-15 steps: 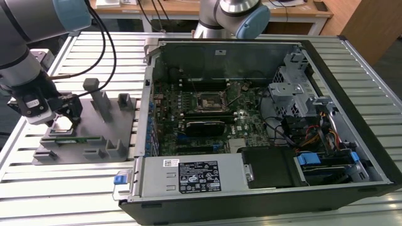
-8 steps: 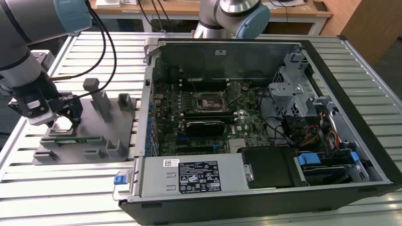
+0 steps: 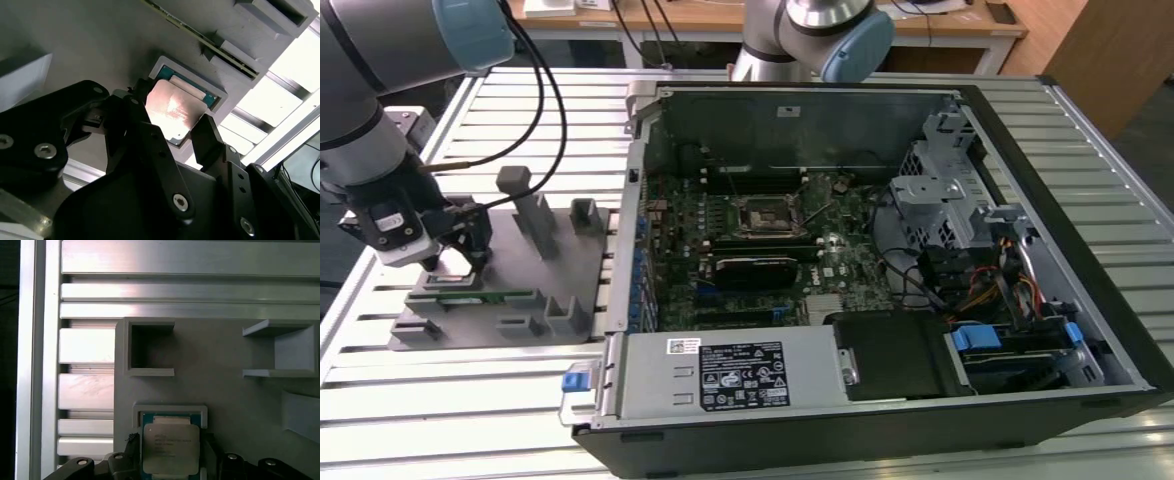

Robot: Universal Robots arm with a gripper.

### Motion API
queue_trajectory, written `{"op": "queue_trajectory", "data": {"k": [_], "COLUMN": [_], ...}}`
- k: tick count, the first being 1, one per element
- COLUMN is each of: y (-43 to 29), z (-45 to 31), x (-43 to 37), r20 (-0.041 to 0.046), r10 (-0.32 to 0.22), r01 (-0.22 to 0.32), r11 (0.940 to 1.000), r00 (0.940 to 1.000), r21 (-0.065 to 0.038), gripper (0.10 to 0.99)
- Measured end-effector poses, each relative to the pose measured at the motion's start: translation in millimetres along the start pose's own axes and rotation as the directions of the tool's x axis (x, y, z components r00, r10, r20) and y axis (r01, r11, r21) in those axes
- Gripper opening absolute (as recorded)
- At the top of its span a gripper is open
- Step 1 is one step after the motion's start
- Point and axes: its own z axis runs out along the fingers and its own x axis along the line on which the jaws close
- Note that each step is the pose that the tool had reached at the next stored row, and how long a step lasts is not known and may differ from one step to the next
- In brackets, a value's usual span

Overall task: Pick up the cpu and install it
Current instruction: 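Pick up the cpu and move it towards the insertion slot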

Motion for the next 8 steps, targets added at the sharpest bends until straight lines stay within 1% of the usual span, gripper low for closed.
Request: {"op": "queue_trajectory", "data": {"k": [8], "y": [0.1], "z": [0.0], "x": [1.0], "r20": [0.0000], "r10": [0.001], "r01": [-0.001], "r11": [1.0000], "r00": [1.0000], "r21": [0.000], "gripper": [0.616]}}
